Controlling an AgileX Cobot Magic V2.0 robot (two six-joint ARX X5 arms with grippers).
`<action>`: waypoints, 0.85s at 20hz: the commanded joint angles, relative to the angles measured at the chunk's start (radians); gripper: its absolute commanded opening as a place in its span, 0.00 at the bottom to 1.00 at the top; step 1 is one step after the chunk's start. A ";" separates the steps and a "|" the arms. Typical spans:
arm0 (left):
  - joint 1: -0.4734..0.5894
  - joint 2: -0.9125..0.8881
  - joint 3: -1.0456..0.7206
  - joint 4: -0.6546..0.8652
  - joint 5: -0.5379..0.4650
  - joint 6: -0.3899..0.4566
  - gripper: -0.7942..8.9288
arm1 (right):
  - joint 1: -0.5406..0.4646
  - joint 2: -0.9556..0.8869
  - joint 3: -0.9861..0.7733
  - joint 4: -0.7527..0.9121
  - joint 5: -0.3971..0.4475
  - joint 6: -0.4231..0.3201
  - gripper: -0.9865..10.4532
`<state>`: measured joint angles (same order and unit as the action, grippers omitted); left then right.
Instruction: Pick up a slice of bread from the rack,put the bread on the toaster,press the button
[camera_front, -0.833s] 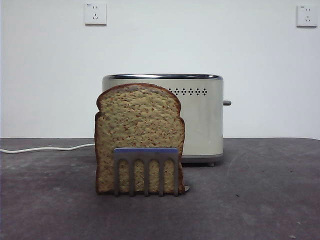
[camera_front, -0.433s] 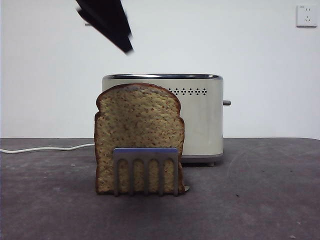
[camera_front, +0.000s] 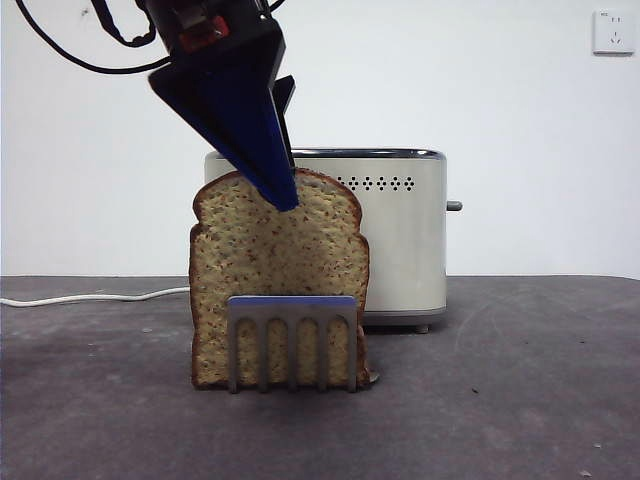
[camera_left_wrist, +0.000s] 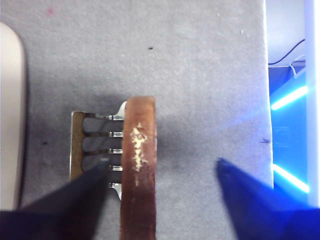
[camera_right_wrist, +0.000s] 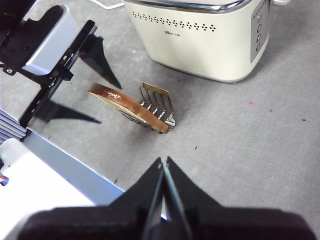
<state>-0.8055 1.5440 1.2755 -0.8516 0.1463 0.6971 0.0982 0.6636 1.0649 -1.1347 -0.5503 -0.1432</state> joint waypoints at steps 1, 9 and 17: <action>0.000 0.004 0.000 -0.002 0.003 0.012 0.10 | 0.002 -0.001 0.002 0.003 0.000 -0.008 0.08; 0.000 0.004 0.001 0.021 -0.018 0.012 0.07 | 0.002 0.000 0.002 0.003 0.001 -0.008 0.08; 0.000 -0.006 0.154 -0.056 -0.070 0.012 0.07 | 0.002 0.000 0.002 0.003 0.002 -0.008 0.08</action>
<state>-0.8055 1.5440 1.4166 -0.9096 0.0734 0.6994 0.0982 0.6636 1.0649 -1.1347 -0.5499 -0.1436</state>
